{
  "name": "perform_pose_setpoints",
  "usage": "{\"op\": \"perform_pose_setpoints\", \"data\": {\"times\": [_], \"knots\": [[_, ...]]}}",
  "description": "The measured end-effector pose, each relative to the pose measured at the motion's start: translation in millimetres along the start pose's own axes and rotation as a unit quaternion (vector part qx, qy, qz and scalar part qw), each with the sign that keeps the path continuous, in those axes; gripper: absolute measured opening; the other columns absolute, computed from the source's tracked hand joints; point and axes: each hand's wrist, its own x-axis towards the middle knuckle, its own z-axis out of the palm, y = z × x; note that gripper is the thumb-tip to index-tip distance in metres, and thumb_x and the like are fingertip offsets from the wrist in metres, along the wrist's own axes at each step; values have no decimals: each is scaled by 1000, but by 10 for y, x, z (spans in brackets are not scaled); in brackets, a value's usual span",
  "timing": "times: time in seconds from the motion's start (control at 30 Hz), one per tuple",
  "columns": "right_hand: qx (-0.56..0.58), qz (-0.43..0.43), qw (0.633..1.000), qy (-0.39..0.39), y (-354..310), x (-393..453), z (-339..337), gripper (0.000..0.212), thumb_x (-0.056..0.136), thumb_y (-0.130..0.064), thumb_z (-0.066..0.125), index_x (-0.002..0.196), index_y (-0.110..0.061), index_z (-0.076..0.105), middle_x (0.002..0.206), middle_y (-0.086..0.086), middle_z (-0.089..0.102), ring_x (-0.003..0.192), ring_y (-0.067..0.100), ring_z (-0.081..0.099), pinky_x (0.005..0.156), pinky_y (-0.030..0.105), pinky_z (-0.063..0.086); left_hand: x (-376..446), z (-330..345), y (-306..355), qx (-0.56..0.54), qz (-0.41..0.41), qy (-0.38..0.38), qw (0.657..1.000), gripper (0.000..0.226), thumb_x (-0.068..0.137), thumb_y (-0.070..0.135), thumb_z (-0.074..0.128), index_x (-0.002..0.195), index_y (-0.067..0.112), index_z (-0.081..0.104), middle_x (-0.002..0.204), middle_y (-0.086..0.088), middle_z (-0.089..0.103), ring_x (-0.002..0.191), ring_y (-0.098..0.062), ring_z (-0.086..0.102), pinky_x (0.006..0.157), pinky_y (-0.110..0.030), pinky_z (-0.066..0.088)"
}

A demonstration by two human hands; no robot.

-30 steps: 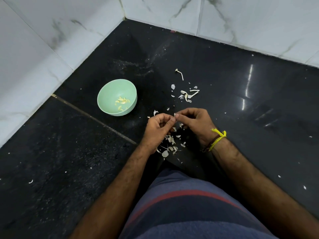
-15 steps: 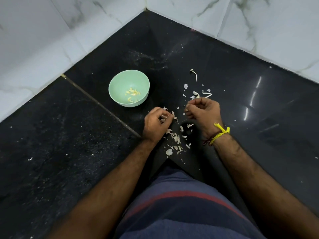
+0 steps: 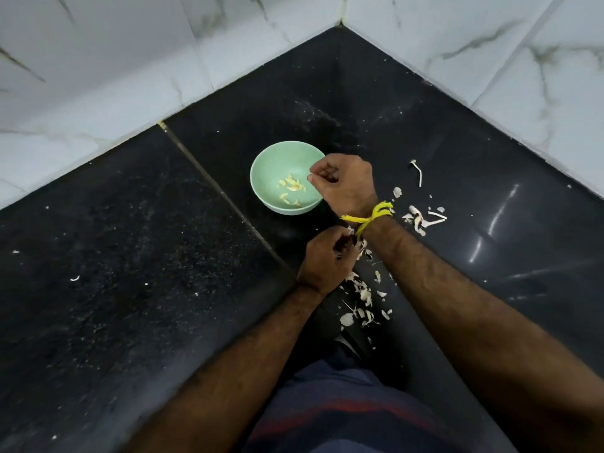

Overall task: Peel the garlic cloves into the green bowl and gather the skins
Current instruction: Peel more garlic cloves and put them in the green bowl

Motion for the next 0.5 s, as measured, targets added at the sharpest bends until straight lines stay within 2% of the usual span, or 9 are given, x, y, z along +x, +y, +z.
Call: {"op": "perform_pose_setpoints", "data": {"times": [0.1,0.17,0.2,0.27,0.3,0.4,0.5], "knots": [[-48,-28,998,-38,30,126,110,13,88,-10,69,98,-8,77,98,5,76,88,16,67,87,23,51,10,-6,9,3,19,17,1000,25,88,27,58,83,4,66,71,-5,64,65,-9,51,65,-14,40],[-52,-23,997,-45,45,180,128,18,90,-3,64,103,-6,76,103,7,75,98,21,68,95,27,51,20,-6,8,11,18,19,1000,18,91,19,61,84,3,66,72,-6,64,66,-7,51,64,-16,43],[-43,-13,998,-33,50,194,121,19,89,-1,64,102,-6,76,102,7,75,98,21,69,95,29,52,21,-5,-2,16,17,15,1000,12,91,12,64,83,3,65,72,-6,64,66,-5,49,64,-10,42],[-11,7,1000,10,45,170,55,13,86,-4,71,97,-7,77,93,6,76,88,16,71,89,27,55,18,-1,-23,17,14,8,1000,6,89,2,67,84,3,64,73,-6,63,68,-2,46,68,-1,36],[6,13,999,38,48,127,4,10,84,-8,75,93,-8,77,88,4,76,82,14,71,83,24,56,18,2,-37,10,12,2,1000,3,89,1,67,88,4,66,76,-6,65,70,-2,49,70,0,36],[33,14,993,110,118,-158,-174,4,83,-14,76,86,-11,76,75,-5,72,69,7,68,70,18,54,26,1,-28,-31,-10,-5,999,7,93,12,66,95,7,69,82,-1,71,72,0,60,69,-16,50],[16,46,992,119,354,-629,-296,6,85,-10,72,88,-13,76,76,-5,72,70,9,68,71,21,55,11,-9,-1,-43,-22,-11,999,15,94,24,66,91,10,71,74,10,66,66,7,58,66,-16,49]]}}
